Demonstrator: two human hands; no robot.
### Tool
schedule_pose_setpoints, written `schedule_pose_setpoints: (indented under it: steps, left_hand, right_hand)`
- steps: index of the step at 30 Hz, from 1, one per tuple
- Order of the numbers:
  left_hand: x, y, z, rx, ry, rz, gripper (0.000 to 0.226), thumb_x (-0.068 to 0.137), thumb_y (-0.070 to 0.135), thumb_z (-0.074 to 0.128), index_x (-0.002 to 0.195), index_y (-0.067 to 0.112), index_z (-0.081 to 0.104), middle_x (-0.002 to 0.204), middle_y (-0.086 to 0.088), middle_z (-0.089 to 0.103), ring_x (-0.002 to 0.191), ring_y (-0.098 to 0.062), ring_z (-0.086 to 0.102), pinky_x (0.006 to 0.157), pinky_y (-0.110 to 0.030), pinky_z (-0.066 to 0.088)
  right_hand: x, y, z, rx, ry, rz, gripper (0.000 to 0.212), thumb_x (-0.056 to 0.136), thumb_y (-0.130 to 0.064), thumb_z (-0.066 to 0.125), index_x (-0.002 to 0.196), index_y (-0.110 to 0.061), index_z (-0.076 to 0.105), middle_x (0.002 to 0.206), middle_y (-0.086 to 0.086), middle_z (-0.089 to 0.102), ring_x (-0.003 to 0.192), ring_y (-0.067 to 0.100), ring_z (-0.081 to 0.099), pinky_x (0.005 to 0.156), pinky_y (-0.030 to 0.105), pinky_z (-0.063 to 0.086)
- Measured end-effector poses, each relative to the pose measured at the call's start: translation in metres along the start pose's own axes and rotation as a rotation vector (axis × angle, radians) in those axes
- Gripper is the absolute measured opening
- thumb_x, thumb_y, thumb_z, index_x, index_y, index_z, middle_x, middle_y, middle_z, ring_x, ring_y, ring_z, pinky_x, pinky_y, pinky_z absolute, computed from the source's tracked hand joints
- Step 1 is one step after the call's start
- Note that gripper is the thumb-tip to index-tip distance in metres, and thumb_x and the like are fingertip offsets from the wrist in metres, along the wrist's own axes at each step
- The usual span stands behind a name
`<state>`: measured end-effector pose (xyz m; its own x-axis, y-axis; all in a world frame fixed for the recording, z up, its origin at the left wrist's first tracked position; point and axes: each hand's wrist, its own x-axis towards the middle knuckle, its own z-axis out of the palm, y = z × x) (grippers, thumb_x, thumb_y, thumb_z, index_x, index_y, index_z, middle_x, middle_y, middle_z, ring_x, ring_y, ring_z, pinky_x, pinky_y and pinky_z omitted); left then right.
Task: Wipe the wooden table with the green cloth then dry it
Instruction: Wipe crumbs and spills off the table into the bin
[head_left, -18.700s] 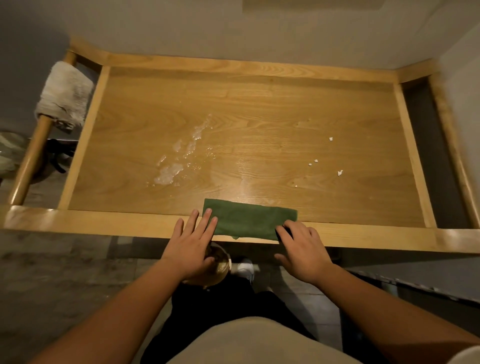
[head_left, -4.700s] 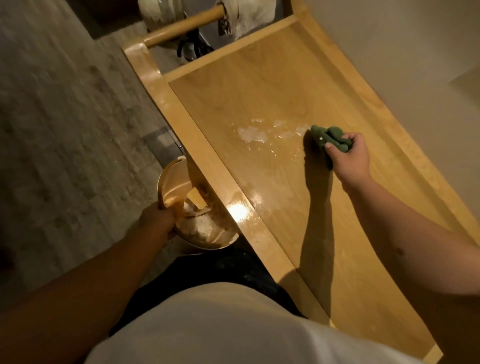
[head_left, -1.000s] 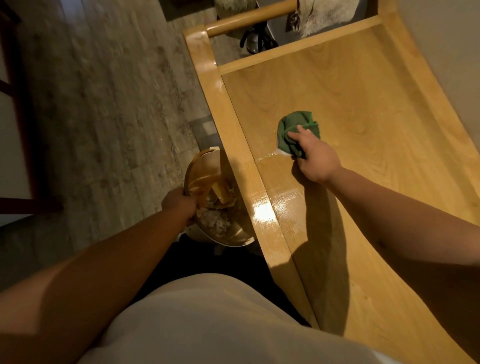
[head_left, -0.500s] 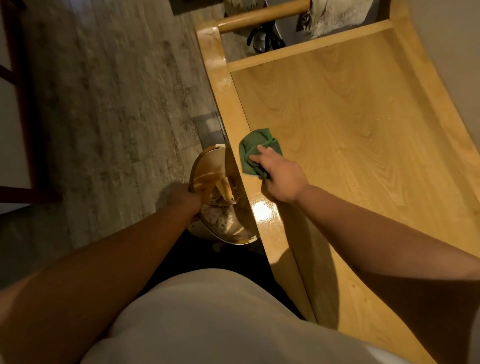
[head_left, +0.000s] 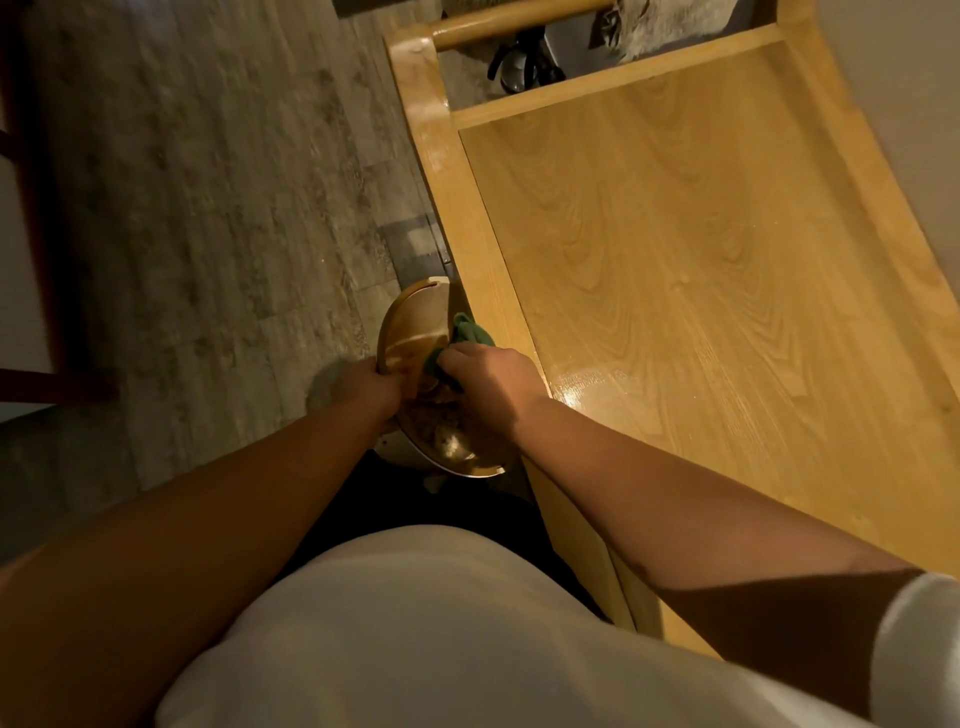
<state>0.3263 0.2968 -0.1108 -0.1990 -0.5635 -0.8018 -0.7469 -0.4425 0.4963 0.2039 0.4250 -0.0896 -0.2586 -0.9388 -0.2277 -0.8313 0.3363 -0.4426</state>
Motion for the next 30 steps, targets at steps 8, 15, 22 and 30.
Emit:
schedule_pose_setpoints:
  steps: [8,15,22,30]
  left_hand:
    - [0.006,-0.003,-0.008,0.001,0.014,-0.017,0.012,0.087,0.025,0.074,0.094,0.024,0.064,0.092,-0.006,0.065,0.082,-0.027,0.064,0.069,-0.044,0.06]
    - [0.01,0.004,-0.02,-0.02,0.017,-0.022,0.028,0.083,0.031,0.079,0.106,0.024,0.065,0.099,-0.009,0.066,0.088,-0.032,0.065,0.073,-0.049,0.061]
    - [0.016,0.013,-0.026,-0.08,0.094,-0.055,0.042,0.085,0.021,0.078,0.124,0.012,0.065,0.119,-0.018,0.065,0.105,-0.039,0.064,0.082,-0.055,0.059]
    - [0.024,0.028,-0.032,-0.058,0.127,-0.078,0.042,0.09,0.023,0.073,0.129,0.013,0.063,0.125,-0.02,0.063,0.11,-0.04,0.062,0.085,-0.055,0.058]
  right_hand:
    - [0.003,0.001,0.0,0.652,-0.083,0.379,0.044,0.079,-0.006,0.065,0.122,-0.015,0.063,0.106,0.01,0.067,0.1,0.03,0.062,0.074,0.029,0.047]
    - [-0.005,0.016,-0.027,1.122,0.084,0.55,0.034,0.082,-0.009,0.073,0.114,-0.016,0.063,0.106,0.006,0.066,0.097,0.024,0.065,0.082,0.036,0.057]
    - [-0.021,0.083,-0.082,1.647,0.356,0.635,0.037,0.085,-0.002,0.069,0.119,-0.012,0.061,0.111,0.015,0.071,0.093,0.029,0.073,0.069,0.033,0.059]
    - [-0.005,0.169,-0.129,1.11,0.626,0.637,0.038,0.079,-0.022,0.073,0.114,-0.022,0.061,0.109,0.003,0.067,0.1,0.02,0.068,0.086,0.039,0.057]
